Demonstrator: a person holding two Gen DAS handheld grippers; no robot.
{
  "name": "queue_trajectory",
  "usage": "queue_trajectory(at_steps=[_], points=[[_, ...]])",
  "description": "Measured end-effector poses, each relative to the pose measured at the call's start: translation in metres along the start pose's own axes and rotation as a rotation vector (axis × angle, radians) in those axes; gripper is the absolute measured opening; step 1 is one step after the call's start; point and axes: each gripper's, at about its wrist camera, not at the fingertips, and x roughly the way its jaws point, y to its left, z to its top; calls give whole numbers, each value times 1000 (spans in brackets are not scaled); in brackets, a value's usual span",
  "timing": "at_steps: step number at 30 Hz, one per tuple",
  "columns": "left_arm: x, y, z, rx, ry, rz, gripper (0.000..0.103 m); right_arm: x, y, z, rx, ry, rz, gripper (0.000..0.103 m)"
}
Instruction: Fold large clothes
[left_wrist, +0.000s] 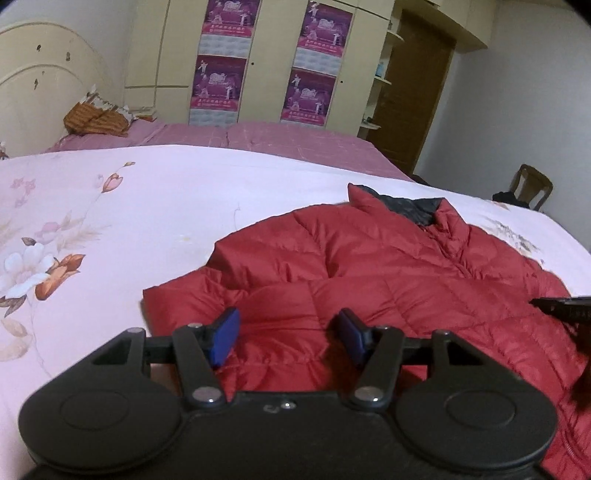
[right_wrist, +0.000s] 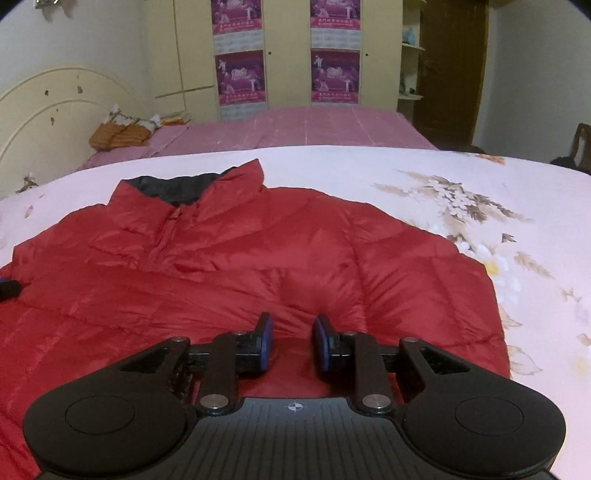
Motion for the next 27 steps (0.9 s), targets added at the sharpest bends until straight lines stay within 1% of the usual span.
queue_trajectory(at_steps=[2, 3, 4, 5, 6, 7, 8, 9, 10, 11, 13, 15, 17, 19, 21, 25, 27], points=[[-2, -2, 2, -4, 5, 11, 59, 1, 5, 0, -14, 4, -24, 24], [-10, -4, 4, -9, 5, 22, 58, 2, 7, 3, -16, 12, -34, 24], [-19, -10, 7, -5, -17, 29, 58, -3, 10, 5, -16, 16, -49, 24], [-32, -16, 8, -7, -53, 14, 58, -15, 14, 10, -20, -2, -73, 24], [-42, -21, 8, -13, -73, -13, 59, -29, 19, 12, -26, -40, -78, 24], [-50, -31, 7, -5, -83, -37, 59, -42, 25, 12, -24, -72, -70, 24], [-55, -43, 4, 16, -84, -53, 59, -51, 30, 11, -15, -78, -49, 26], [-56, -52, 1, 30, -74, -65, 59, -56, 37, 9, -9, -68, -24, 42], [-55, -62, -4, 45, -55, -81, 60, -60, 43, 4, -15, -70, -11, 54], [-54, -72, -9, 67, -41, -87, 60, -61, 51, -1, -37, -66, 3, 54], [-47, -85, -20, 125, -11, -70, 62, -54, 63, -11, -80, -23, 1, 54], [-39, -87, -32, 152, 17, -51, 63, -42, 66, -22, -103, 30, -16, 54], [-34, -85, -39, 174, 13, -49, 63, -36, 62, -29, -103, 40, -24, 54], [-36, -83, -36, 173, 18, -48, 62, -35, 58, -32, -91, 42, -27, 54], [-41, -79, -35, 168, 14, -31, 62, -38, 54, -32, -95, 49, -35, 54], [-52, -55, -44, 122, 14, 0, 63, -48, 41, -36, -81, 48, -44, 54], [-53, -51, -44, 112, 18, 1, 63, -47, 37, -37, -74, 56, -31, 54]])
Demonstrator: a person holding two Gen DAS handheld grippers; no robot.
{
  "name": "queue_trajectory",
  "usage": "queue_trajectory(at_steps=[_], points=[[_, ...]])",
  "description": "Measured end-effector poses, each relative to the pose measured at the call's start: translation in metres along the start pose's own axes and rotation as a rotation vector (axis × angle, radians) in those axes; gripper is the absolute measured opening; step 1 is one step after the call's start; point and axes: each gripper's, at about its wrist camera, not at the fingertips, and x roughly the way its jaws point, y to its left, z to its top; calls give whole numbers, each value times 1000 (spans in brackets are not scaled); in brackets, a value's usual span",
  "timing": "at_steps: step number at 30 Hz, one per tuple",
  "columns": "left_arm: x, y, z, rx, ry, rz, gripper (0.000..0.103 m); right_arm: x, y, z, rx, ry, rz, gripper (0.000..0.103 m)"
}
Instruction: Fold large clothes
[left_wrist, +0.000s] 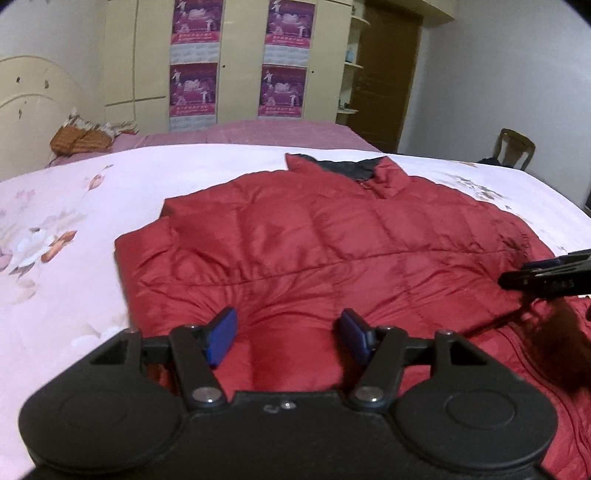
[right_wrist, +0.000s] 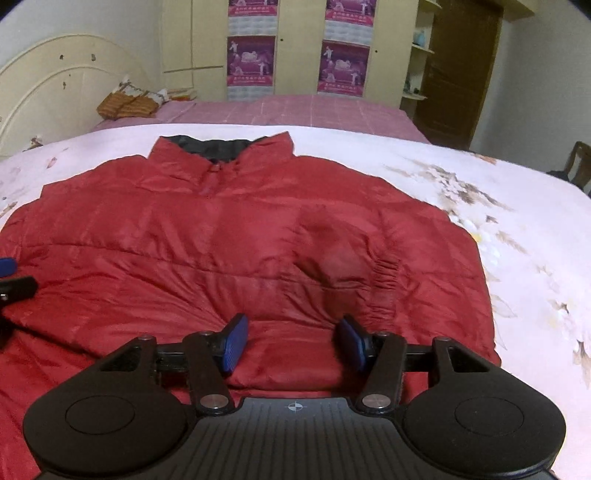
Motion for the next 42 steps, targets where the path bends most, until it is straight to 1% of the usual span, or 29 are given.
queue_trajectory(at_steps=[2, 3, 4, 5, 6, 8, 11, 12, 13, 14, 19, 23, 26, 28, 30, 32, 35, 37, 38, 39, 40, 41, 42], points=[[1, -1, 3, 2, 5, 9, 63, 4, 1, 3, -10, 7, -2, 54], [-2, -3, 4, 1, 4, 17, 65, 4, 1, 6, -8, 13, -4, 54], [-7, -4, 6, -1, -2, 32, 69, 1, 1, 8, -2, 17, -5, 54], [-14, -5, 6, -2, -18, 51, 83, -4, 0, 9, 2, 11, -7, 54], [-23, -6, 4, -4, -36, 68, 93, -10, 0, 9, 1, 3, -8, 54], [-36, -6, -1, -15, -41, 82, 93, -23, -3, 6, -6, -9, -10, 54], [-52, -5, -13, -34, -16, 102, 93, -42, -7, -3, -19, -15, 3, 54], [-57, -5, -18, -35, -7, 113, 93, -48, -9, -6, -21, -18, -4, 63], [-62, -6, -22, -36, -1, 122, 93, -56, -11, -10, -23, -28, -5, 75], [-70, -6, -27, -42, 6, 132, 93, -64, -14, -14, -25, -44, 0, 77], [-105, -8, -51, -51, 33, 172, 93, -99, -27, -37, -33, -66, 1, 77], [-133, -13, -70, -56, 48, 188, 92, -131, -47, -65, -9, -63, 7, 77], [-153, -17, -85, -72, 62, 181, 89, -152, -77, -89, 74, -45, 29, 77], [-166, -18, -97, -93, 75, 171, 85, -166, -99, -107, 135, -22, 43, 77], [-177, -16, -109, -133, 91, 144, 77, -180, -121, -127, 194, 0, 61, 77], [-188, -14, -123, -178, 105, 115, 72, -194, -141, -146, 247, 18, 78, 77], [-206, -14, -143, -232, 110, 94, 70, -214, -165, -170, 302, 34, 108, 77], [-215, -12, -152, -269, 108, 76, 70, -225, -179, -187, 347, 45, 145, 76], [-220, -10, -157, -296, 106, 57, 70, -228, -186, -196, 373, 55, 167, 73], [-224, -8, -162, -326, 103, 28, 70, -230, -191, -203, 402, 70, 192, 61], [-227, -7, -165, -354, 100, 2, 70, -231, -196, -211, 433, 80, 219, 57], [-230, -4, -168, -388, 96, -35, 69, -233, -201, -219, 468, 75, 251, 56], [-231, -1, -170, -423, 95, -71, 67, -235, -204, -222, 496, 68, 275, 56]])
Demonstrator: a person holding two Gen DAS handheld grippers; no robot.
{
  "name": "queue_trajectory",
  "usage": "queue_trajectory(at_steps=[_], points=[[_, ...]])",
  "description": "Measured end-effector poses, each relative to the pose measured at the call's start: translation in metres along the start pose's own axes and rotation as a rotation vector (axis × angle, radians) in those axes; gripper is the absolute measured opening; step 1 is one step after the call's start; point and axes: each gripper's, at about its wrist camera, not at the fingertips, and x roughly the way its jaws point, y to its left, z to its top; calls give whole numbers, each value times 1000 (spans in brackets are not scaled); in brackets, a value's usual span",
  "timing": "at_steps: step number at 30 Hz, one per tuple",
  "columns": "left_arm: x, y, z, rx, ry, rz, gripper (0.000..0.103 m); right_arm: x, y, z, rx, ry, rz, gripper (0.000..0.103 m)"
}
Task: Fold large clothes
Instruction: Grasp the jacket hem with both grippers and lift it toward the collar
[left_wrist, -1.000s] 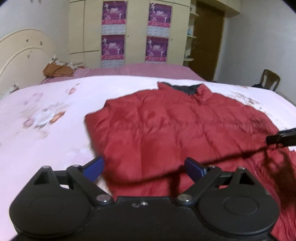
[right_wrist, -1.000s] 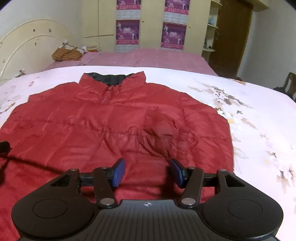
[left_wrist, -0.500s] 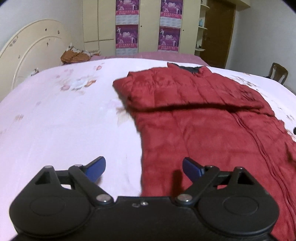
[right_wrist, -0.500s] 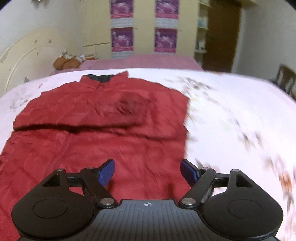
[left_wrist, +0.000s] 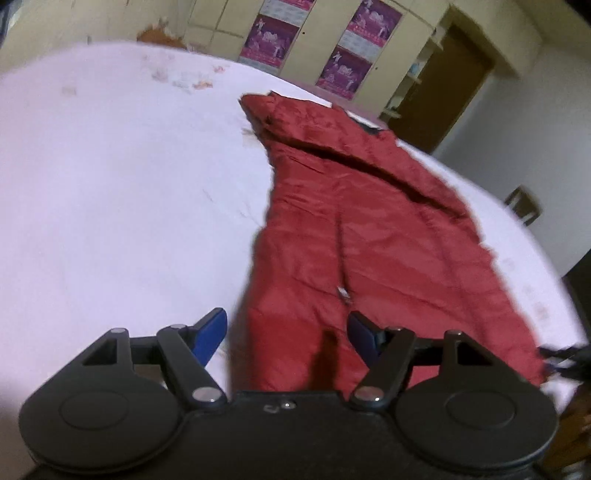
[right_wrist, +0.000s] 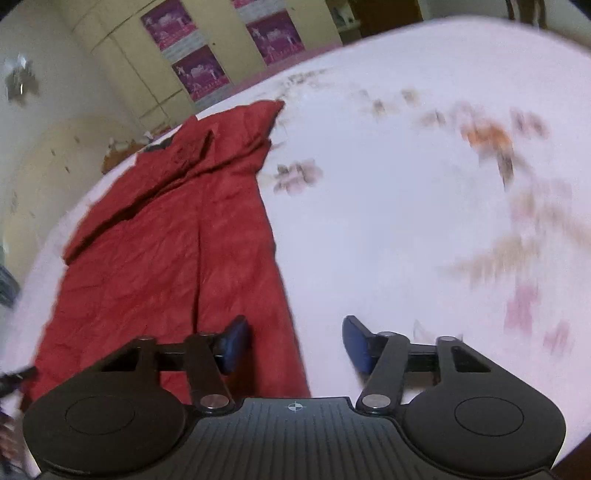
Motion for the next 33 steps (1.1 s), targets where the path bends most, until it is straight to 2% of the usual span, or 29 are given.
queue_trajectory(at_steps=[3, 7, 8, 10, 11, 12, 13, 15, 18, 22, 27, 33], points=[[5, 8, 1, -95, 28, -112, 56, -1, -11, 0, 70, 32, 118, 56], [21, 15, 7, -157, 60, -190, 55, 13, -22, 10, 135, 76, 236, 56], [24, 15, 8, -166, 66, -199, 49, 18, -25, 13, 154, 89, 271, 56], [27, 15, 8, -160, 84, -207, 30, 25, -31, 20, 170, 120, 337, 53], [30, 16, 6, -161, 102, -230, 10, 28, -34, 21, 177, 141, 374, 44], [32, 18, 4, -171, 105, -252, 8, 34, -37, 21, 184, 179, 406, 21], [29, 19, 2, -179, 87, -273, 7, 36, -36, 21, 172, 195, 402, 10], [15, 21, 0, -217, 13, -321, 5, 30, -32, 20, 145, 182, 418, 5], [-1, 16, 9, -249, -74, -362, 4, 5, -24, 29, 152, 89, 496, 4], [-2, 0, 46, -224, -149, -398, 4, -6, 1, 62, 97, 11, 521, 4], [20, -12, 102, -208, -205, -413, 4, 3, 27, 111, 107, -55, 528, 4], [55, -18, 166, -228, -234, -418, 5, 32, 46, 175, 155, -108, 544, 4]])
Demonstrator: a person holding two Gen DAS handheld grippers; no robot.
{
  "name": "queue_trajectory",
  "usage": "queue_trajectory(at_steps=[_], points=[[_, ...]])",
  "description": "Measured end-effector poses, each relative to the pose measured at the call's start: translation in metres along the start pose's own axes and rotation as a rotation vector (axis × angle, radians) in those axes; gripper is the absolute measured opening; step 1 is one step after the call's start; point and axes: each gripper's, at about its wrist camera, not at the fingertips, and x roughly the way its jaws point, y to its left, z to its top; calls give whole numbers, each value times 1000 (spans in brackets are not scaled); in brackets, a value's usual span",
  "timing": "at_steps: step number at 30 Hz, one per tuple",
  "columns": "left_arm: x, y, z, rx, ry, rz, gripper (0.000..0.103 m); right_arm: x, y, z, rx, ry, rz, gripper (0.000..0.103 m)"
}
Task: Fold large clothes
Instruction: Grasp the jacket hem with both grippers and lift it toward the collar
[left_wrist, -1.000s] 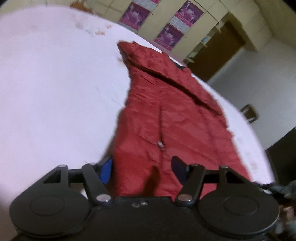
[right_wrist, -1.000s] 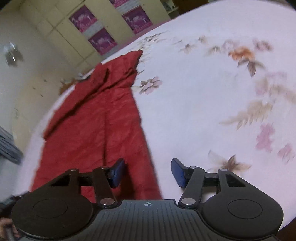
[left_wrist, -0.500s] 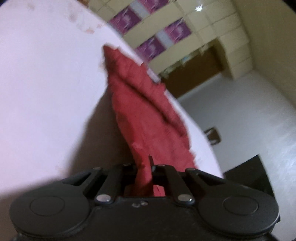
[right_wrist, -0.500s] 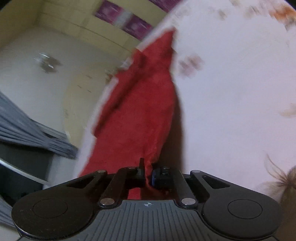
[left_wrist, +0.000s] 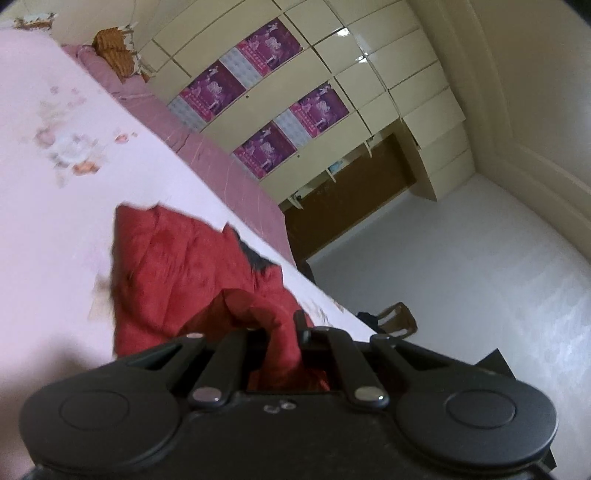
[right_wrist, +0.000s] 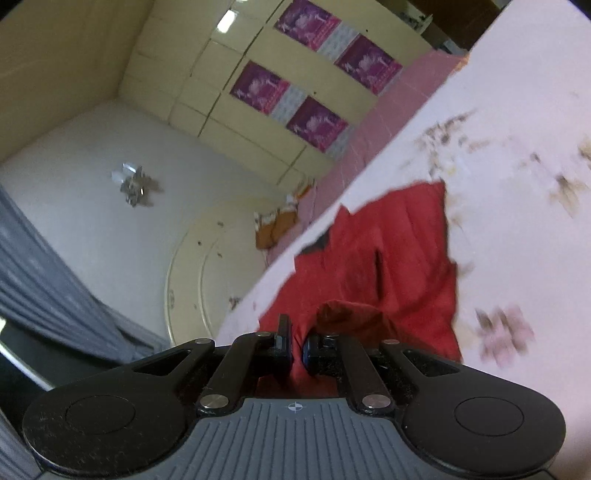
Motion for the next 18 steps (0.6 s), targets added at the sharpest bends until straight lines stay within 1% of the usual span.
queue_trajectory(at_steps=[6, 10, 15, 18], points=[[52, 1, 51, 23, 12, 2, 4, 50, 4, 55, 27, -20, -18, 4], [81, 4, 75, 32, 29, 18, 4, 83, -4, 88, 56, -45, -41, 4], [113, 27, 91, -23, 59, 61, 4, 117, -25, 118, 93, -38, -65, 4], [134, 46, 99, -62, 93, 106, 4, 138, -41, 127, 128, -18, -83, 4]])
